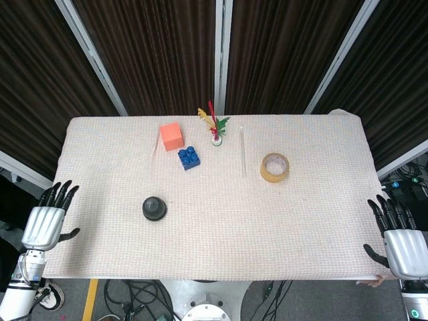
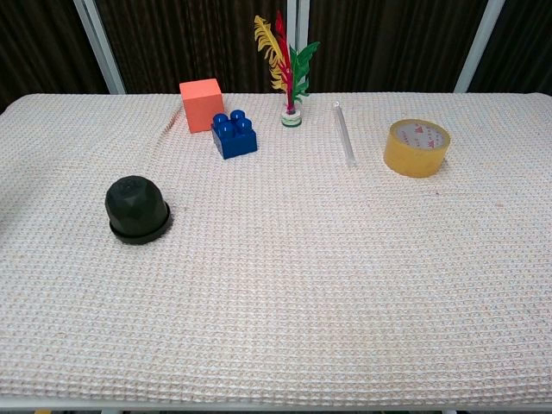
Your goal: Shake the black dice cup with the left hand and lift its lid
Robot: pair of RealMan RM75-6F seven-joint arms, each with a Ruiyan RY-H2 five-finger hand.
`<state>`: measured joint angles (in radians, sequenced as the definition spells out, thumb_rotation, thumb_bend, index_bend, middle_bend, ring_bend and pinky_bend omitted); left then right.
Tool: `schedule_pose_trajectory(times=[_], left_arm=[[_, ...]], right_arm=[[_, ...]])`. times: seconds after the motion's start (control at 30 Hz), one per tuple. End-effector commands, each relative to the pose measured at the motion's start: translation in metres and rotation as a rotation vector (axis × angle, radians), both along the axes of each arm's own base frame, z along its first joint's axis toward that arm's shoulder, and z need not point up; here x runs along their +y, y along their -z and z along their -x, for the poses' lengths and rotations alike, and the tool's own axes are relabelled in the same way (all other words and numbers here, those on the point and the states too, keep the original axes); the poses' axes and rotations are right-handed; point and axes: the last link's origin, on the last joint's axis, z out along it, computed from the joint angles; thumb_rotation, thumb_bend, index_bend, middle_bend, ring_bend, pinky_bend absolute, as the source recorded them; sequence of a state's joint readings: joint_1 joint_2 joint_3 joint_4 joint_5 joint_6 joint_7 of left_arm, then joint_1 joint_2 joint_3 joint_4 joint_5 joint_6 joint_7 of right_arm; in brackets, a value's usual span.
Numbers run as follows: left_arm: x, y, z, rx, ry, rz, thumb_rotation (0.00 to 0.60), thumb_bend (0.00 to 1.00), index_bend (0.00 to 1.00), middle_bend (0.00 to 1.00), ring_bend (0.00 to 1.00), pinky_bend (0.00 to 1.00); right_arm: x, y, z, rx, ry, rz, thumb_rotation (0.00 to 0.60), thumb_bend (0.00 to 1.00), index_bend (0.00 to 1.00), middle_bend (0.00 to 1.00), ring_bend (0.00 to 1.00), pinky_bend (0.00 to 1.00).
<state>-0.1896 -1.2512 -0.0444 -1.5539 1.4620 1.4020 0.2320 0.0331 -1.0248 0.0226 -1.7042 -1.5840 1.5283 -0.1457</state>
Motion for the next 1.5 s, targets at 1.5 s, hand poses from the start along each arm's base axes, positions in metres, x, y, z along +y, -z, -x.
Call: schedule_pose_trajectory(times=[1.5], left_arm=[[0.075, 0.118, -0.073, -0.141, 0.117, 0.42, 0.6, 0.0, 0.07, 0.05, 0.0, 0.12]], right_arm=[[-0.015, -0.004, 0.004, -0.027, 0.036, 0.028, 0.6, 0.06, 0.0, 0.0, 0.0, 0.0]])
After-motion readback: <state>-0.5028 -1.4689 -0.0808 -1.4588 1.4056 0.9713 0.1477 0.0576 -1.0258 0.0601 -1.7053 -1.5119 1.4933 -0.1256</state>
